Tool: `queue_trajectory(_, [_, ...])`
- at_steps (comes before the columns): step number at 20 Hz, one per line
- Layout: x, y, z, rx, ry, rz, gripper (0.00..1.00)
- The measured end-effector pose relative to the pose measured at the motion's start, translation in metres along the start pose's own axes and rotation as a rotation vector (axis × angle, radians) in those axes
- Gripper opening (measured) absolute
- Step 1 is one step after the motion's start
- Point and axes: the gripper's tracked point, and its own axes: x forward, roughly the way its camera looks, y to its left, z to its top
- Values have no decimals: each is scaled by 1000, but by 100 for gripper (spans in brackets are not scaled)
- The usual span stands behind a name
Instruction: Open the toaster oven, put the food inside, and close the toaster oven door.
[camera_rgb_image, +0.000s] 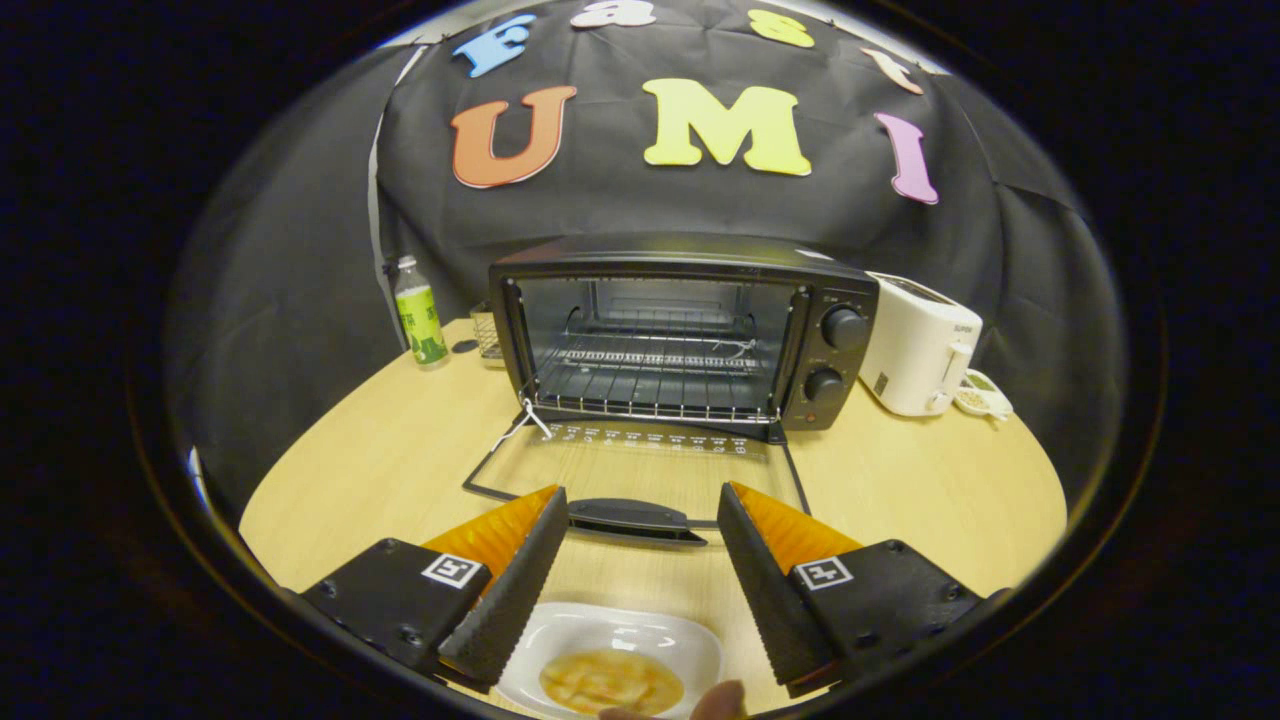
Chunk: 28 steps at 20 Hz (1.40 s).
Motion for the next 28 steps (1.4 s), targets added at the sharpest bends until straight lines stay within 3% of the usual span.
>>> queue_trajectory(5, [-63, -4, 1, 53, -96, 12, 99])
queue_trajectory(12, [-116, 11, -34, -43, -185, 30, 100])
queue_trajectory(21, [-100, 24, -91, -134, -182, 16, 100])
queue_trajectory(28, [-85, 22, -130, -67, -80, 19, 100])
